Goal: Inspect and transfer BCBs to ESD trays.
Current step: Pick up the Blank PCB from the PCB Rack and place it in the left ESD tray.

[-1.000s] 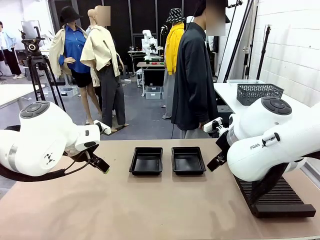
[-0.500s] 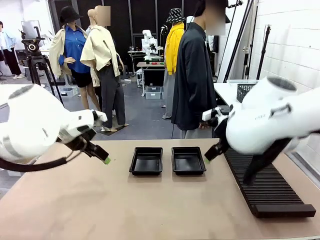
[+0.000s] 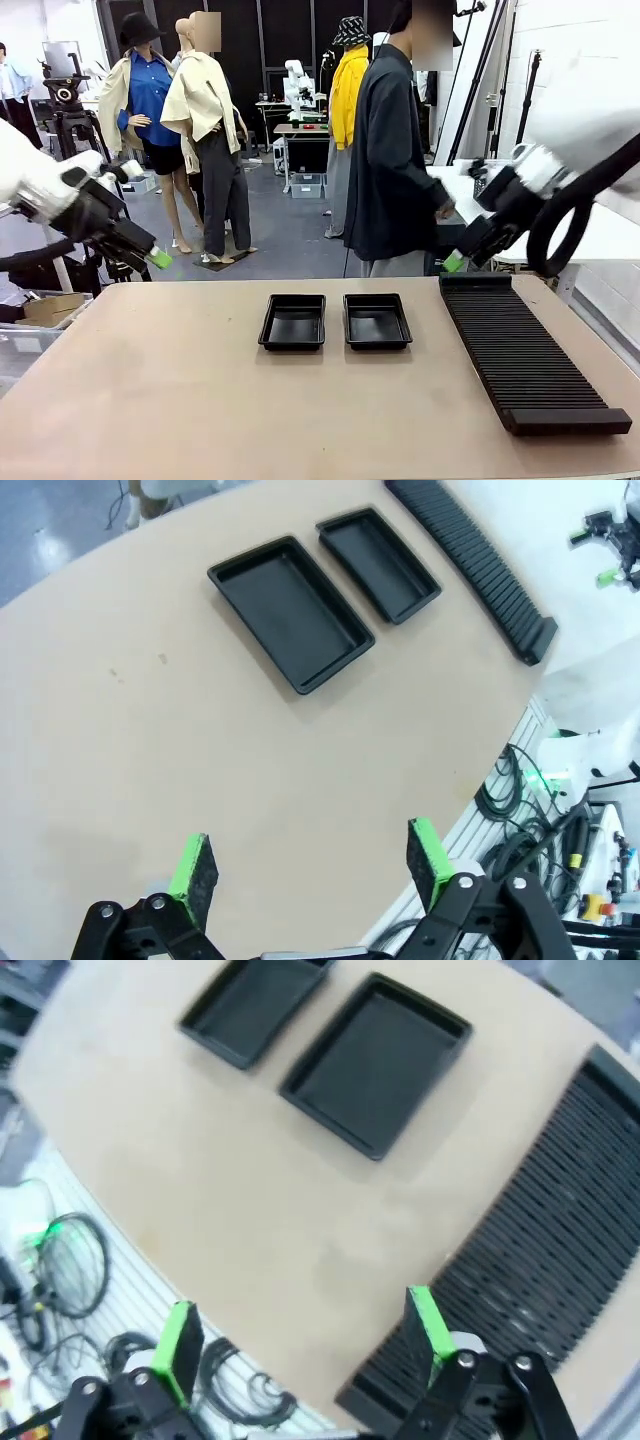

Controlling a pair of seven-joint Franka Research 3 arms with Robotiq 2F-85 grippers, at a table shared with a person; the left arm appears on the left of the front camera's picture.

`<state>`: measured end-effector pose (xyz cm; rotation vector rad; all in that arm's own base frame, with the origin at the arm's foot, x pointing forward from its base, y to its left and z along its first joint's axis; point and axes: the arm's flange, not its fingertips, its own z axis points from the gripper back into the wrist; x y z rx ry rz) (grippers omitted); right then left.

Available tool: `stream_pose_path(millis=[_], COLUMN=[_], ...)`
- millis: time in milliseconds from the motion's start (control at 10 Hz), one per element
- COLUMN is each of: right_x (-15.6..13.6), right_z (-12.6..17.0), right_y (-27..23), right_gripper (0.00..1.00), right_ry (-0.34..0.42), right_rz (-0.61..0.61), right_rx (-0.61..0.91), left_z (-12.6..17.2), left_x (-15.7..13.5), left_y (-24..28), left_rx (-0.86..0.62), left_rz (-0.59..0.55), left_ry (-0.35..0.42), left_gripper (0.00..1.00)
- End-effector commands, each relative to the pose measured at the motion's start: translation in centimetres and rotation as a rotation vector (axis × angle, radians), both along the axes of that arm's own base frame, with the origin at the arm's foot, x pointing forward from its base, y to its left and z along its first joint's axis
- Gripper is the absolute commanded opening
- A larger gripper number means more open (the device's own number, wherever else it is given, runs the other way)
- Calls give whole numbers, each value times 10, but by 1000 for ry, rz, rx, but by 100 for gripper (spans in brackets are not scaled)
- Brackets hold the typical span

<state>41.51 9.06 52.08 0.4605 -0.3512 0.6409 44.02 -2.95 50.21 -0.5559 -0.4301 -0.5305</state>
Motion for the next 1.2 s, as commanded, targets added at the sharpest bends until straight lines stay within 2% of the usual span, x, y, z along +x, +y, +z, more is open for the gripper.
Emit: stream_pose_path(millis=[0,200,400,600,900,1100], right_x=[5,-18,-35,-38,-38,-38], right_z=[4,3,-4,-22,-54,-70], right_y=[-51,-106,-155,-198,-236,-248], right_gripper=[100,100,100,100,100,100], right_ry=[75,72,62,85,106,134], right_rz=[-19,7,9,2,-43,-79], right_rx=[305,496,702,849,958,983], left_z=[-5,-9,-16,-26,-50,-59], left_x=[16,8,-3,-7,-11,-16], left_y=[26,74,121,151,194,206], left_rx=[-160,-334,-510,-627,-716,-741], left_rz=[8,70,151,187,219,224], left_ry=[90,147,154,178,225,215], left_gripper=[100,100,100,100,100,100])
